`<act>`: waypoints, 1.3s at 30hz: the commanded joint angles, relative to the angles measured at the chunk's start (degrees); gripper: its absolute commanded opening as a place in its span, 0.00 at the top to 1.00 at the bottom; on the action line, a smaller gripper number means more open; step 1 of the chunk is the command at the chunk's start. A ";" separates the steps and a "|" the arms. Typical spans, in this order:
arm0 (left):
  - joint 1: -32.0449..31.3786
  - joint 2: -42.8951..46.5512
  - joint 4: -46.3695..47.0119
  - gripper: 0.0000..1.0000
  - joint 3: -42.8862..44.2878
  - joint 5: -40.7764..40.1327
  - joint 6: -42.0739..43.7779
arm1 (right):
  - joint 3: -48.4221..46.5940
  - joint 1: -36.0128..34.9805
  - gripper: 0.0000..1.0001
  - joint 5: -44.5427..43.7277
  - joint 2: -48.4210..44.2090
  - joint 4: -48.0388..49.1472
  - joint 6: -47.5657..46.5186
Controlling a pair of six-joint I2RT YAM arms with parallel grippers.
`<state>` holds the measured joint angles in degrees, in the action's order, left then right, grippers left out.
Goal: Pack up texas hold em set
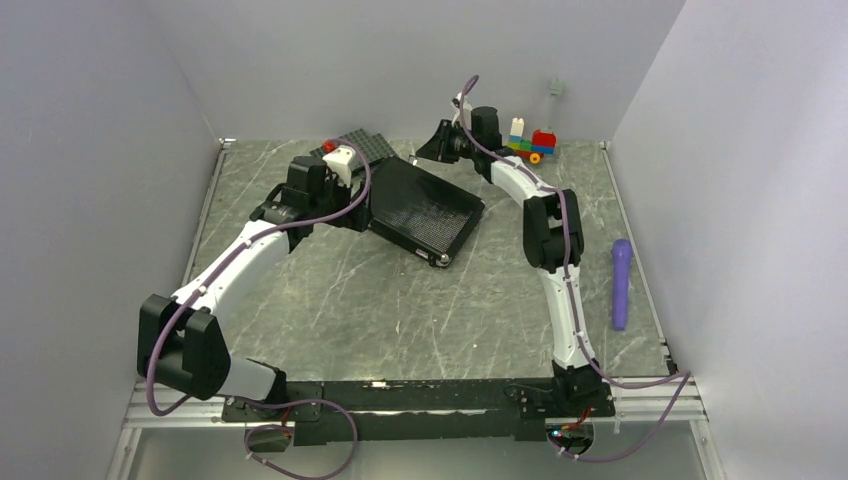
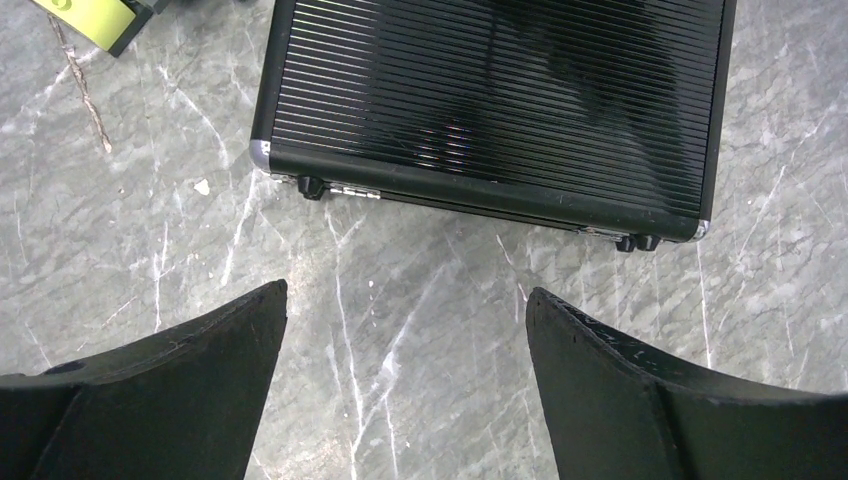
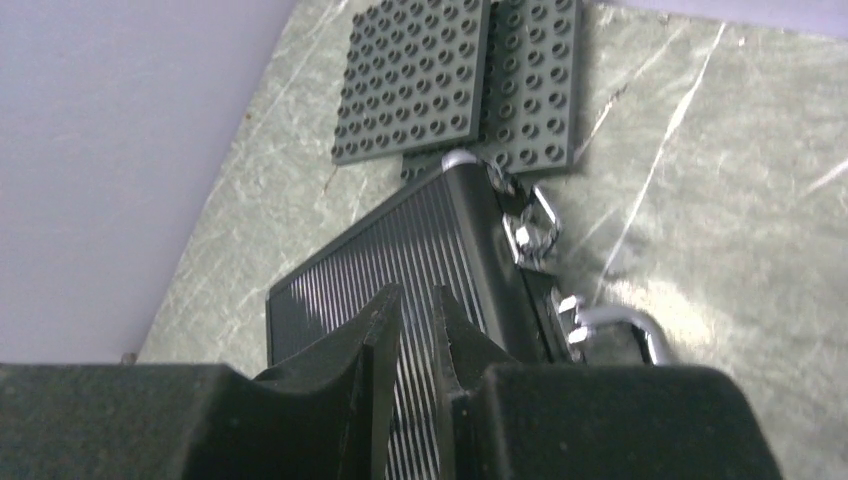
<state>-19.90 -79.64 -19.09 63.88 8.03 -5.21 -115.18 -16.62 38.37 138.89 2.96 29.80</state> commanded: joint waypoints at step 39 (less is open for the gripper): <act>0.65 -2.37 3.36 0.11 2.11 3.52 -0.87 | -25.63 -0.36 0.80 -6.28 21.83 -7.20 6.58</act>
<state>-19.51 -82.46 -17.82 63.88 10.13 -5.41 -138.72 -17.08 35.59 159.04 -1.69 34.79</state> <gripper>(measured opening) 0.896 0.211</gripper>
